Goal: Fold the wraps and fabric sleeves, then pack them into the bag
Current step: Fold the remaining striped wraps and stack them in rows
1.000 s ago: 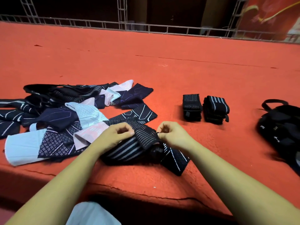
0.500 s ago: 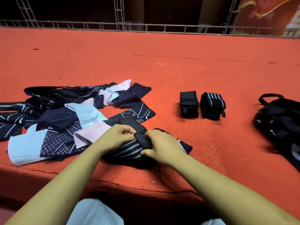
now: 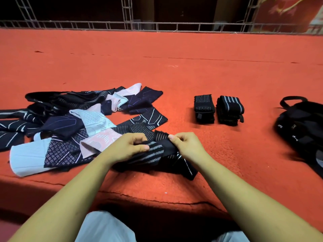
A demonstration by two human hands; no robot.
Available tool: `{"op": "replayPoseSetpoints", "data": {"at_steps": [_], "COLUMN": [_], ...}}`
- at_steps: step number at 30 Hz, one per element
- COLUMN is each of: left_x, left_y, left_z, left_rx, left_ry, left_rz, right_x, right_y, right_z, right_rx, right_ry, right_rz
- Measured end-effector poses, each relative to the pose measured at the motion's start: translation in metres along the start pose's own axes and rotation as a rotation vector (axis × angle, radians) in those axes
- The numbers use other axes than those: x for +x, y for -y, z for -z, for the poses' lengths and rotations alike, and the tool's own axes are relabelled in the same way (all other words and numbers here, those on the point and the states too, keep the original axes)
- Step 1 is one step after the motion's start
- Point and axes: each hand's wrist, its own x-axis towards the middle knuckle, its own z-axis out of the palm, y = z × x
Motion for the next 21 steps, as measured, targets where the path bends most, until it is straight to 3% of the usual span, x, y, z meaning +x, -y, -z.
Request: {"op": "replayPoseSetpoints", "data": {"at_steps": [5, 9, 11, 14, 16, 21], "left_x": [0.002, -0.002, -0.003, 0.001, 0.004, 0.002], "left_y": [-0.003, -0.002, -0.007, -0.016, -0.02, -0.021], "left_z": [-0.006, -0.007, -0.01, -0.02, -0.025, -0.029], "left_rx": [-0.026, 0.018, 0.024, 0.216, 0.324, 0.258], "left_ry": [-0.046, -0.112, -0.112, -0.063, -0.045, -0.038], "left_rz": [0.004, 0.009, -0.008, -0.049, -0.072, -0.057], "right_x": [0.001, -0.003, -0.005, -0.007, -0.006, -0.003], "right_y": [0.004, 0.011, 0.01, 0.01, 0.01, 0.006], "right_z": [-0.009, -0.001, 0.007, 0.016, 0.018, 0.011], "right_rx": [0.229, 0.401, 0.312, 0.083, 0.002, 0.017], "right_ry": [-0.113, 0.045, 0.177, 0.32, 0.35, 0.372], "right_rz": [-0.161, -0.323, -0.306, -0.194, -0.102, -0.076]}}
